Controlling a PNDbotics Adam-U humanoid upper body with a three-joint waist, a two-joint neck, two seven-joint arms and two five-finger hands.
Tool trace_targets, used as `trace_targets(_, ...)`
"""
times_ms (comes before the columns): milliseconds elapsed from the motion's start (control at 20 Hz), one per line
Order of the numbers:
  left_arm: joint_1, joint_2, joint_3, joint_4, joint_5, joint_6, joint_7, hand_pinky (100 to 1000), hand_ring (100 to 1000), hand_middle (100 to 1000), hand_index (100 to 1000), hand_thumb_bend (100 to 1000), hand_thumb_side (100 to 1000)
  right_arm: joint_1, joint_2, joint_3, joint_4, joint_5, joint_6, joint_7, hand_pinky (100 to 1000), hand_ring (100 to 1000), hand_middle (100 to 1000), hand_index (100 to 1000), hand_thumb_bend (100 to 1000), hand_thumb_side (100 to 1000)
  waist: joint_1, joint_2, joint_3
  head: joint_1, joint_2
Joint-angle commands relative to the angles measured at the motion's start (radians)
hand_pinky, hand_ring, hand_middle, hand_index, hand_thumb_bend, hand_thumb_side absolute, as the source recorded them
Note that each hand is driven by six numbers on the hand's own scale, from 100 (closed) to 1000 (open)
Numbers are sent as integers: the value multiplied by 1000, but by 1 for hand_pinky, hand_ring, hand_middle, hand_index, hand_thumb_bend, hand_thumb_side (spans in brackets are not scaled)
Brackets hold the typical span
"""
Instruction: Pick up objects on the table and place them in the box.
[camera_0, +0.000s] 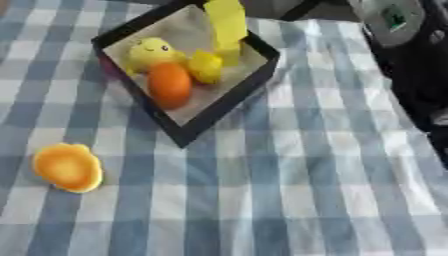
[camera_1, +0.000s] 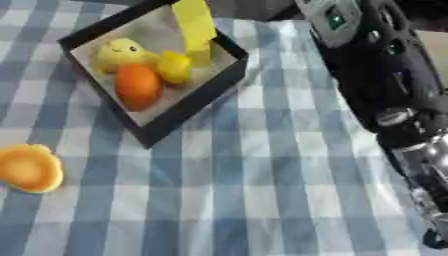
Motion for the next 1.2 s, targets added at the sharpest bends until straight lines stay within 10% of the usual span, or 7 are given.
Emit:
trace_targets(50, -5, 33, 15, -9, -6, -4, 3, 758, 761, 829, 866, 842, 572, 27, -91, -31, -158, -118, 32, -7, 844, 773, 695, 830, 200, 363, 18, -33, -4, 16, 6)
trace_targets(200, -5, 34, 16, -12, -6, -6, 4, 759, 762, 829, 866, 842, 571, 95, -133, -74, -293, -244, 76, -51, 840, 768, 685, 818, 100, 493, 21, -37, -9, 28, 5)
trace_targets(500, 1, 32, 17, -14, -6, -7, 6, 758, 762, 829, 866, 842, 571, 239, -163, -180, -496, -514, 99, -239, 833, 763, 679, 808, 203, 424, 28, -40, -19, 47, 0)
trace_targets(1000, -7, 62, 1, -28, -46, -7, -25, 763, 764, 833, 886, 840, 568, 454, -140, -270, -534, -742, -141, -505, 847, 805, 744, 828, 193, 452, 41, -37, -29, 72, -2)
trace_targets(1200, -19, 141, -23, -69, -236, -1, -203, 797, 777, 833, 894, 809, 525, 512, -133, -282, -534, -790, -187, -539, 847, 800, 739, 824, 198, 460, 45, -36, -32, 73, 3)
